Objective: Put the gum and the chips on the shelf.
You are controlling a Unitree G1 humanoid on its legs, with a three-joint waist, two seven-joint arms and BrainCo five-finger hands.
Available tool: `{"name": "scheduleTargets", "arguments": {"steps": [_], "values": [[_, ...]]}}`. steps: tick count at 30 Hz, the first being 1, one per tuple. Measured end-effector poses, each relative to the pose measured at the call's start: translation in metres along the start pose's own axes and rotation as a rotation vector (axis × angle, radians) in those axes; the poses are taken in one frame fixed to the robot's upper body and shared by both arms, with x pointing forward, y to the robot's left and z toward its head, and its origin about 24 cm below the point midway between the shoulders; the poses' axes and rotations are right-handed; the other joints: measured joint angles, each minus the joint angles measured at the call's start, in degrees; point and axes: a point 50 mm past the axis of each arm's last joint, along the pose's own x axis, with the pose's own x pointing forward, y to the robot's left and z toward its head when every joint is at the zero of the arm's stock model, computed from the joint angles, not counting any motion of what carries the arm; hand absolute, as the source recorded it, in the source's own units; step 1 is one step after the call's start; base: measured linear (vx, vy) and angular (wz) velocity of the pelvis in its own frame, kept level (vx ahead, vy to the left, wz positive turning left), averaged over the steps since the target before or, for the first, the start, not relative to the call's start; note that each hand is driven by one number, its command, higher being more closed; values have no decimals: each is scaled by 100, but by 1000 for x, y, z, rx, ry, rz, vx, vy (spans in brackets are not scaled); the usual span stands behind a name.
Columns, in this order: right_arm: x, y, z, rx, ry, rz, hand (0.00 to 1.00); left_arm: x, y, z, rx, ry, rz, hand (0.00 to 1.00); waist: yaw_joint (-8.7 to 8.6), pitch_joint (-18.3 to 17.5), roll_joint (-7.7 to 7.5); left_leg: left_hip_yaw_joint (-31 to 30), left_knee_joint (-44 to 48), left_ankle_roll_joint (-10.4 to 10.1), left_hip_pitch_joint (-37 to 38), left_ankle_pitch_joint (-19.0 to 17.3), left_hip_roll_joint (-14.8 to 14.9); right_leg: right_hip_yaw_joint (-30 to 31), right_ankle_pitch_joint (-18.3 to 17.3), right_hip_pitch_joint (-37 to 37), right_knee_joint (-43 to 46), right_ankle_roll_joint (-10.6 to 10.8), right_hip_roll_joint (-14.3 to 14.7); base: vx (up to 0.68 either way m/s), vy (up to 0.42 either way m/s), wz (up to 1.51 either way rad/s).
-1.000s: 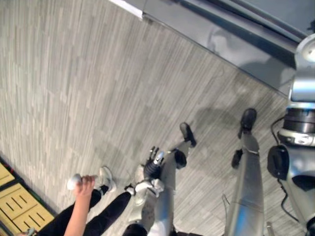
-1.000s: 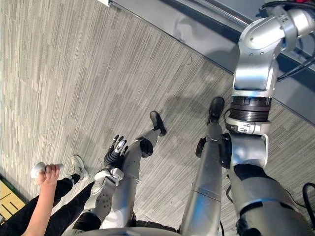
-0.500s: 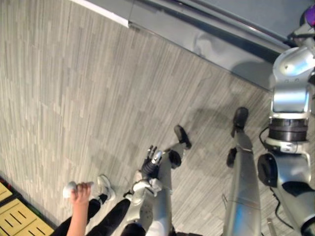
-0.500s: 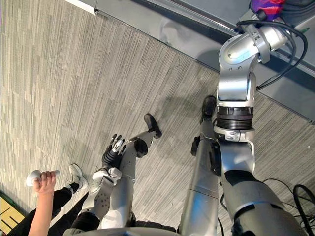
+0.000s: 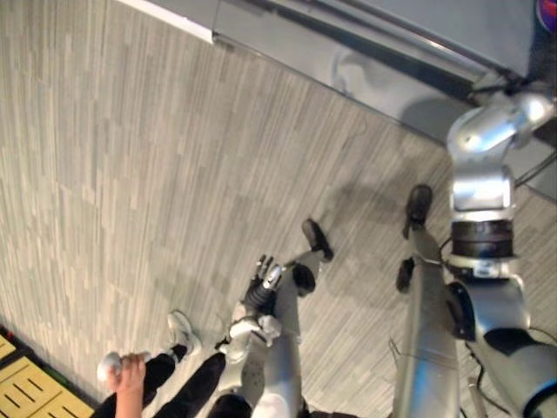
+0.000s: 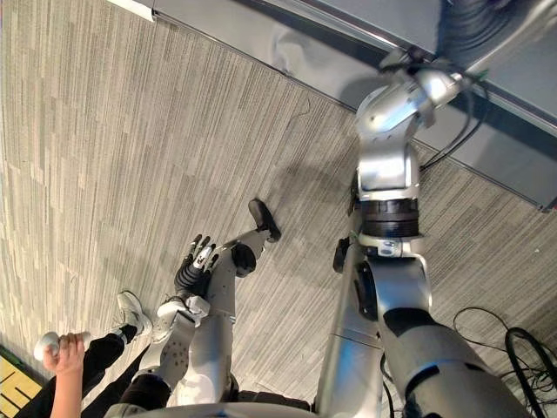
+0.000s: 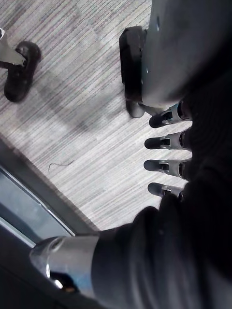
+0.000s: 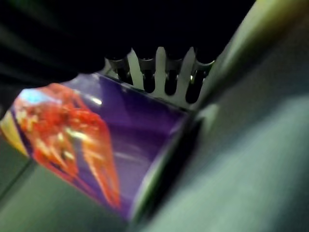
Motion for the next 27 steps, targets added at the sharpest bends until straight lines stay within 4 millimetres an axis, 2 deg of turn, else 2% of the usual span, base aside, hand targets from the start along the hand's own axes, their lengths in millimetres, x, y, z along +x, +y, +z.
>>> {"name": "scheduleTargets", "arguments": {"steps": [6,9,11,19,20,24,27], "values": [[-26,1,-4,-23,-24,73,0,3,2,5,-4,-17,11,0,-63,48,-73,0,148,15,4,-55,113,11,3,47,-8,0,95,1,-26,-11],[-44,-1,-10,-22,24,106,0,4,0,4,-2,-13,13,0,-86,81,-129,3,154,-4,151,-115,160,3,4,223,-86,-3,152,25,-27,-13],[-61,-4,-23,-48,64,150,0,3,1,0,1,10,17,0,-101,72,-149,16,127,7,364,-163,159,2,5,456,-175,-3,158,25,-3,-8],[-91,-11,-61,-170,148,252,0,0,9,-12,8,65,61,0,-122,-3,-324,55,-73,11,943,-174,80,-23,36,1048,-380,-26,136,31,4,-3],[-95,-13,-69,-185,181,261,0,0,11,-14,2,76,76,0,-121,-44,-375,51,-102,11,1022,-175,67,-31,36,1136,-405,-26,134,46,5,-2],[-107,-23,-94,-208,329,272,0,-1,15,-23,-30,115,119,0,-109,-98,-428,4,-190,4,1443,-195,32,-101,35,1621,-534,-25,117,16,4,1],[-125,-35,-115,-215,493,275,0,-7,25,-34,-39,165,180,0,-115,-316,-485,-9,-249,6,1723,-229,-1,-154,33,1958,-707,-16,100,0,0,0]]}}
